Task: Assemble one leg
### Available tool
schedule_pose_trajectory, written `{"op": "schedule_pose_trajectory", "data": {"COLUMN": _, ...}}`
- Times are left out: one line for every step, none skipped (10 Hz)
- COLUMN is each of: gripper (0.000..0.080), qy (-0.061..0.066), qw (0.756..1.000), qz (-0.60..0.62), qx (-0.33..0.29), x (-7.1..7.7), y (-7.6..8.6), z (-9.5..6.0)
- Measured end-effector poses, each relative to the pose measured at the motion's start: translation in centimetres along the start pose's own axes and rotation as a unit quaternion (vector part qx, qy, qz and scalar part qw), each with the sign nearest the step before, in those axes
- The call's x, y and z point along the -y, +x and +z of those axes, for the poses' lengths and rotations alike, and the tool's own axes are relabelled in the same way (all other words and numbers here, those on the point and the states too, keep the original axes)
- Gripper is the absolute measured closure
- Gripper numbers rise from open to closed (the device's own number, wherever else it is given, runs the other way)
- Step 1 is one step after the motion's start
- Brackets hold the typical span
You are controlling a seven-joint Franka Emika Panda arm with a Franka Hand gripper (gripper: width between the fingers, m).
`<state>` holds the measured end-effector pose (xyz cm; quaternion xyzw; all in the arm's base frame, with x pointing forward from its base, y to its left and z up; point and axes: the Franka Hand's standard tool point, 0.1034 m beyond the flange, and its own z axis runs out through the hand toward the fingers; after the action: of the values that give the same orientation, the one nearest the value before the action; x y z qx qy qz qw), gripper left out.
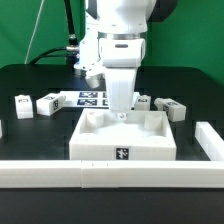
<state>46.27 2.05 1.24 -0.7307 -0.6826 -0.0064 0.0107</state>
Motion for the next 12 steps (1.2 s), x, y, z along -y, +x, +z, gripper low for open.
{"op": "schedule_pose_trajectory", "data": {"gripper": 0.0742, "qy": -0.003, "qw": 1.0, "qz": -0.004, "qx": -0.001, "x": -0.5, "y": 0.3, "z": 0.0}}
{"op": "schedule_pose_trajectory", "data": {"gripper": 0.0742, "qy": -0.006, "qw": 1.0, "qz": -0.006, "qx": -0.001, "x": -0.8, "y": 0.8, "z": 0.0}}
{"op": "schedule_pose_trajectory", "data": {"gripper": 0.0742, "qy": -0.011, "qw": 1.0, "qz": -0.013, "qx": -0.003, "x": -1.4, "y": 1.6, "z": 0.0}}
{"op": "schedule_pose_trajectory", "data": {"gripper": 0.0742, "qy": -0.017, "qw": 1.0, "qz": -0.021, "qx": -0.006, "x": -1.9, "y": 2.6, "z": 0.0}}
{"op": "schedule_pose_trajectory", "data": {"gripper": 0.0742, "qy": -0.02, "qw": 0.999, "qz": -0.027, "qx": -0.007, "x": -2.2, "y": 3.3, "z": 0.0}}
{"op": "schedule_pose_trajectory", "data": {"gripper": 0.0742, "qy": -0.02, "qw": 0.999, "qz": -0.031, "qx": -0.007, "x": -2.4, "y": 3.7, "z": 0.0}}
{"op": "schedule_pose_trajectory", "data": {"gripper": 0.0742, "qy": -0.02, "qw": 0.999, "qz": -0.032, "qx": -0.006, "x": -2.9, "y": 4.1, "z": 0.0}}
{"op": "schedule_pose_trajectory", "data": {"gripper": 0.0742, "qy": -0.021, "qw": 0.999, "qz": -0.029, "qx": -0.007, "x": -3.2, "y": 4.2, "z": 0.0}}
{"op": "schedule_pose_trajectory", "data": {"gripper": 0.0742, "qy": -0.021, "qw": 0.999, "qz": -0.026, "qx": -0.007, "x": -3.2, "y": 4.2, "z": 0.0}}
{"op": "schedule_pose_trajectory", "data": {"gripper": 0.0732, "qy": -0.021, "qw": 0.999, "qz": -0.026, "qx": -0.007, "x": -3.2, "y": 4.1, "z": 0.0}}
{"op": "schedule_pose_trajectory", "data": {"gripper": 0.0732, "qy": -0.021, "qw": 0.999, "qz": -0.025, "qx": -0.007, "x": -3.2, "y": 4.1, "z": 0.0}}
{"op": "schedule_pose_trajectory", "data": {"gripper": 0.0544, "qy": -0.021, "qw": 0.999, "qz": -0.025, "qx": -0.007, "x": -3.2, "y": 4.1, "z": 0.0}}
